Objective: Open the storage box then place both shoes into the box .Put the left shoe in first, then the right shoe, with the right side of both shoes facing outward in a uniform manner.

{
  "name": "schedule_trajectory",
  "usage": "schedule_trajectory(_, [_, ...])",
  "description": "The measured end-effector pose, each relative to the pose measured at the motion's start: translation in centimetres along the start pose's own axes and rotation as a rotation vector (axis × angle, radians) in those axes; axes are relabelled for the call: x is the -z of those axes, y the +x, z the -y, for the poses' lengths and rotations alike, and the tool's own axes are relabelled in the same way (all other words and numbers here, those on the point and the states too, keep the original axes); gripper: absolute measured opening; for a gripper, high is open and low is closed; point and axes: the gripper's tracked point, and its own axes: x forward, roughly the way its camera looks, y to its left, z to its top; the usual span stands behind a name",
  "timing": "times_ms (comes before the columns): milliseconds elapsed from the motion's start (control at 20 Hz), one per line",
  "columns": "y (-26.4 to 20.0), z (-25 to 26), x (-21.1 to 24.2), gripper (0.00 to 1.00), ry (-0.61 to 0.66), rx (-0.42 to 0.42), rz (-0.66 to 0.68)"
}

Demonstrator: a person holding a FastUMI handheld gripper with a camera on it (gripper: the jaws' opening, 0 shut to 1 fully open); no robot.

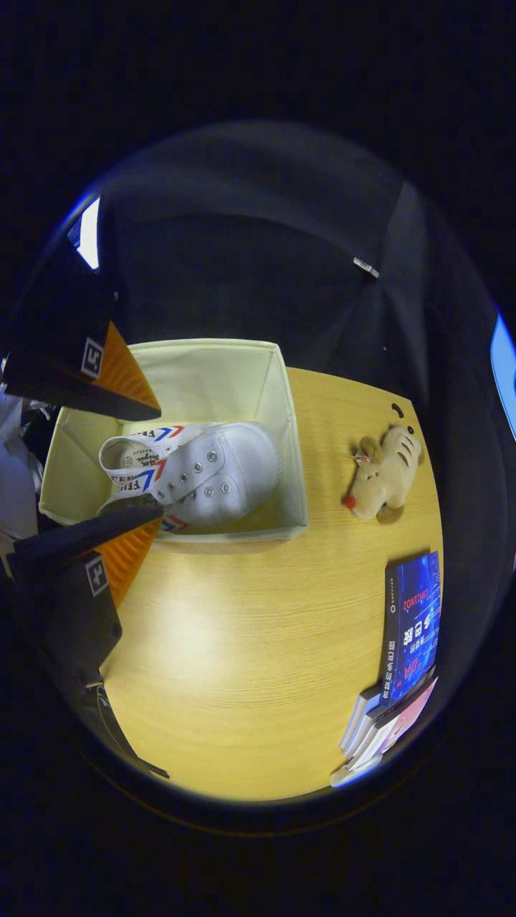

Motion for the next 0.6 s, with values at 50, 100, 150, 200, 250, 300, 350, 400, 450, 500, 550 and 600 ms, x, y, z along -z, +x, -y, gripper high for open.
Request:
schedule_trajectory(50, [-0.4, -0.1, -0.1, 0.79, -0.002, -0.012, 0.006])
schedule_trajectory(100, [-0.8, -0.2, -0.2, 0.87, -0.005, -0.022, 0.016])
schedule_trajectory(150, [-1.1, -0.5, -0.2, 0.9, -0.009, -0.034, 0.026])
schedule_trajectory(200, [-1.5, -0.3, -0.2, 0.96, -0.017, -0.038, 0.035])
schedule_trajectory(250, [-1.9, -0.1, -0.2, 0.98, -0.029, -0.039, 0.046])
schedule_trajectory(300, [-2.4, 0.2, -0.2, 0.98, -0.047, -0.043, 0.062])
schedule_trajectory(350, [-3.0, 0.4, -0.3, 0.98, -0.061, -0.048, 0.081])
schedule_trajectory(400, [-3.8, 0.7, -0.5, 0.99, -0.072, -0.056, 0.111])
schedule_trajectory(450, [-4.7, 1.4, -1.0, 0.99, -0.09, -0.052, 0.149])
schedule_trajectory(500, [-5.7, 2.3, -1.6, 0.98, -0.108, -0.037, 0.192])
schedule_trajectory(550, [-6.7, 3.3, -2.4, 0.98, -0.12, -0.024, 0.236])
schedule_trajectory(600, [-7.9, 4.1, -2.9, 0.98, -0.126, -0.017, 0.283])
